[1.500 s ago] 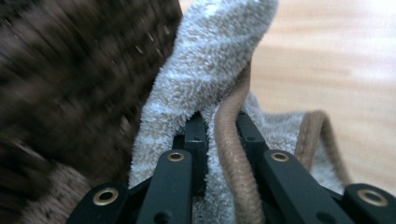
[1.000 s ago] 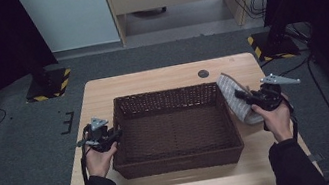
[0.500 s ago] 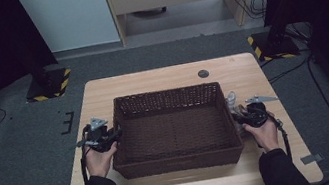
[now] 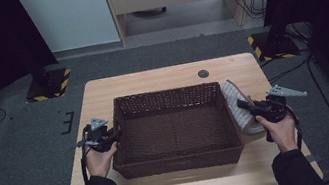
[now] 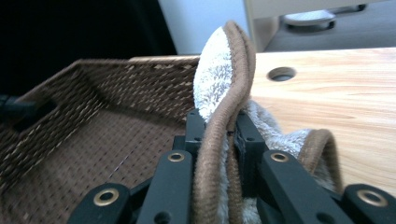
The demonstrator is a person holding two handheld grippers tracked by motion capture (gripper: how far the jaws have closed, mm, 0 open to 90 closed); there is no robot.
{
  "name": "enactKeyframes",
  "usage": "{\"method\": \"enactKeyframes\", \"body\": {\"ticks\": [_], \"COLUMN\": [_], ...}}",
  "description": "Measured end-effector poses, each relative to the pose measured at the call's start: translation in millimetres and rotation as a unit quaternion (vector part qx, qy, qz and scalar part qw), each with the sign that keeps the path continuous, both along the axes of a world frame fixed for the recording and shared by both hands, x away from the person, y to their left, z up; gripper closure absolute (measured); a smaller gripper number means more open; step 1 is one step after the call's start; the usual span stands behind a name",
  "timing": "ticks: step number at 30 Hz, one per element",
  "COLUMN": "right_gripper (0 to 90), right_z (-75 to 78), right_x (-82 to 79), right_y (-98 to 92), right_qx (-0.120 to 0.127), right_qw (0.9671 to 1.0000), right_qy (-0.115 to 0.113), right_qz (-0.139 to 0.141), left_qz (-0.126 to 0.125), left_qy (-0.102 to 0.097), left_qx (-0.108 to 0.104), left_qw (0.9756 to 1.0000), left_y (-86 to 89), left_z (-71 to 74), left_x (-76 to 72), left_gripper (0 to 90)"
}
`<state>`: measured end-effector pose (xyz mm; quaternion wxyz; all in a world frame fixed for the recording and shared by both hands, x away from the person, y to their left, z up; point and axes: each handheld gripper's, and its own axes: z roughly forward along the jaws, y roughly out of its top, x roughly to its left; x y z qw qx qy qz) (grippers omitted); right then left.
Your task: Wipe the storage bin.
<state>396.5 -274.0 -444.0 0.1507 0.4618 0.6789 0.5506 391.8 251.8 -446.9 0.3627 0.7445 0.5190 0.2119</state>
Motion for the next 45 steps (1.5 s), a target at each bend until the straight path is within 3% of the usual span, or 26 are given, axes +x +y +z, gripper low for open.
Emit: {"method": "enactKeyframes", "body": {"ticks": [4,6,9,11,12,14,16,19,24,27,30,35,45], "right_gripper": [79.5,79.6,79.7,79.7,79.7,79.6,79.5,79.4,79.4,79.3,79.4,79.4,79.5], "right_z": [-18.5,-27.7,-43.7,-52.1,-54.6,-64.0,-72.1,-65.3,-34.7,-12.2,0.7,-11.5,-46.0], "right_x": [6.4,10.1,14.2,15.9,17.2,19.6,19.8,20.7,11.2,2.2,-5.4,-5.8,2.4], "right_y": [14.6,14.3,16.2,15.4,13.9,13.5,14.6,12.9,1.0,-3.6,-0.2,11.6,15.8], "right_qx": [-0.024,-0.022,-0.048,-0.041,-0.046,-0.082,-0.081,-0.077,-0.029,-0.012,-0.003,-0.004,-0.036], "right_qw": [0.9993,0.999,0.9969,0.9969,0.996,0.9919,0.9911,0.9922,0.9979,0.9996,1.0,0.9995,0.9974], "right_qy": [0.029,0.039,0.062,0.067,0.075,0.096,0.105,0.097,0.052,0.019,-0.002,0.018,0.061], "right_qz": [0.007,0.002,-0.002,-0.009,-0.012,-0.01,-0.011,-0.015,-0.024,-0.015,0.008,0.026,0.015], "left_qz": [0.001,0.001,0.002,0.002,0.003,0.005,0.008,0.01,0.019,0.024,0.022,0.02,0.017], "left_qy": [0.001,0.001,0.0,0.001,0.0,0.001,0.001,0.001,0.002,0.002,0.001,-0.002,-0.008], "left_qx": [-0.005,-0.006,-0.005,-0.006,-0.004,-0.004,-0.002,0.004,0.003,0.006,0.004,-0.001,-0.005], "left_qw": [1.0,1.0,1.0,1.0,1.0,1.0,1.0,0.9999,0.9998,0.9997,0.9997,0.9998,0.9998], "left_y": [0.3,0.4,0.3,0.2,0.2,-0.3,-0.9,-1.0,1.1,1.1,1.6,2.5,3.5], "left_z": [-0.4,-0.4,-0.3,-0.4,-0.4,-0.3,-0.1,0.1,-0.2,0.0,-0.1,-0.7,-1.4], "left_x": [-0.1,0.0,-0.1,-0.1,0.1,-0.2,0.4,2.8,9.2,12.3,12.6,12.3,11.7], "left_gripper": [69.5,69.5,69.5,69.6,69.8,70.1,70.6,71.5,71.7,71.7,71.3,70.0,67.9]}}
